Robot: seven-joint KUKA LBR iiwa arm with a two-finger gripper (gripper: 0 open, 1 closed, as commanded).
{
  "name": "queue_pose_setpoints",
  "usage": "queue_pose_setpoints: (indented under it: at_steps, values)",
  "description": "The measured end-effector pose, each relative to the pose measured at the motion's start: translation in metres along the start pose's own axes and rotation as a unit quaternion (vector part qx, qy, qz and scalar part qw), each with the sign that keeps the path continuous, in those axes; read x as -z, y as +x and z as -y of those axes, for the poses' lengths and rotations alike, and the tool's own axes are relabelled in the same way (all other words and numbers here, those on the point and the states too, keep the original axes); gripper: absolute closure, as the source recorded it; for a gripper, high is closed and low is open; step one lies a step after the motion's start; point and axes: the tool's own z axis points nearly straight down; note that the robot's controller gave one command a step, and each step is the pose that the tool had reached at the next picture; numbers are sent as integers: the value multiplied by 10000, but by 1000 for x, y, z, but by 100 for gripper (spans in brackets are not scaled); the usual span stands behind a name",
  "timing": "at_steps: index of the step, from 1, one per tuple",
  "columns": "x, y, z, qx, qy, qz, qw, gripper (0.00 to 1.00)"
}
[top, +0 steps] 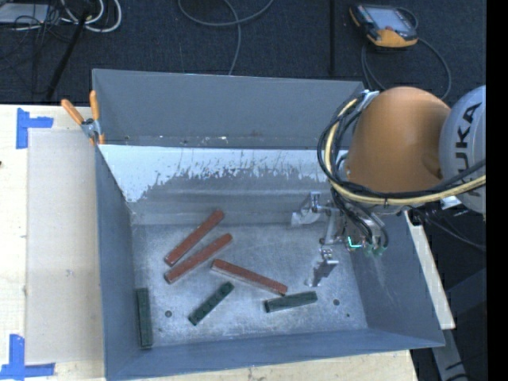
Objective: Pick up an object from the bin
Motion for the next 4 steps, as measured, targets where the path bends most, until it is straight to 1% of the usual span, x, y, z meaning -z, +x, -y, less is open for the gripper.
queue_pose_setpoints:
  at_steps: [1, 2, 3, 4]
  values:
    - [4, -1, 0, -1, 0, 37, 10000, 0]
    - [-45, 0, -3, 21, -1, 73, 10000, 0]
    - [-99, 11, 3, 55, 0, 49, 10000, 0]
    - [-149, -8, -18, 261, 0, 107, 9996, 100]
